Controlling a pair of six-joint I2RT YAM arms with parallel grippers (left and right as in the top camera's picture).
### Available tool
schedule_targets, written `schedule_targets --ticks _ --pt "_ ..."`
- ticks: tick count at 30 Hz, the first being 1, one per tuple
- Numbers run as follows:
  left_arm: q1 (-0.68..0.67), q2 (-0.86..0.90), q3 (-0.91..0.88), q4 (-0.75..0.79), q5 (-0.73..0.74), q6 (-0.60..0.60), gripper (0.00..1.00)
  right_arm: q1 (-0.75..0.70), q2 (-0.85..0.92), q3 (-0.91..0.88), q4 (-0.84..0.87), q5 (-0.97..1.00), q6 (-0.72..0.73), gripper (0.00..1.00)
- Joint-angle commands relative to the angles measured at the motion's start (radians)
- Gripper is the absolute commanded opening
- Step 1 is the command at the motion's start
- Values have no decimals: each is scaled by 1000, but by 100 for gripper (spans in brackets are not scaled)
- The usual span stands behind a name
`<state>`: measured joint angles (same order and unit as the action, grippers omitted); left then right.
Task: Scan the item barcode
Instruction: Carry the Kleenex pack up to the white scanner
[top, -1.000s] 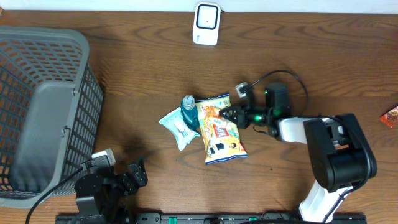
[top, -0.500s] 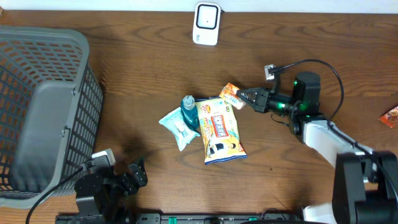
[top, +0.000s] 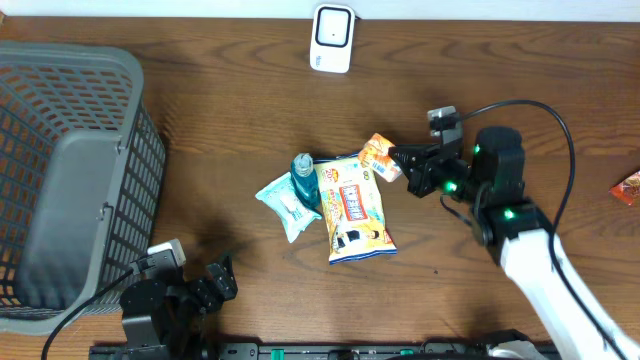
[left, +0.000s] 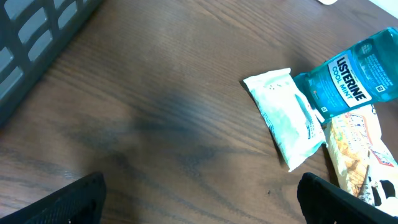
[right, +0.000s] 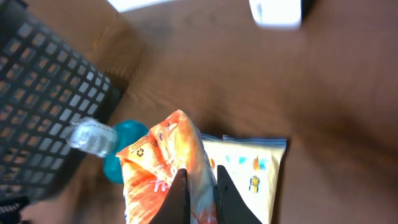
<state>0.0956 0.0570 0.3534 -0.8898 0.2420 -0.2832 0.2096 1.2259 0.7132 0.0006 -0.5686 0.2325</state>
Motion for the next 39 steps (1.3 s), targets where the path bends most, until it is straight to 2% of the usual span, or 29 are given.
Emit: schedule_targets --ticks 1,7,13,17,21,25,28,31,33,39 --pt "4 1 -1 0 12 13 98 90 -98 0 -21 230 -194 2" --pt "4 1 -1 0 12 13 98 209 -193 -1 -31 294 -378 1" --pt "4 1 -1 0 12 13 98 221 -183 -1 -43 294 -526 1" --pt "4 1 -1 0 12 13 98 222 -128 -1 24 314 -609 1" --pt "4 1 -1 0 12 13 98 222 28 -1 266 440 -616 1" --pt "4 1 -1 0 12 13 98 220 206 -1 529 467 -671 1" --pt "4 1 -1 0 12 13 98 220 379 1 831 521 -705 1" --pt "4 1 -1 0 12 13 98 217 522 34 1061 584 -706 1" --pt "4 1 -1 0 12 13 98 210 596 89 1086 596 -705 1" --pt "4 1 -1 0 12 13 98 185 812 380 940 573 -705 1"
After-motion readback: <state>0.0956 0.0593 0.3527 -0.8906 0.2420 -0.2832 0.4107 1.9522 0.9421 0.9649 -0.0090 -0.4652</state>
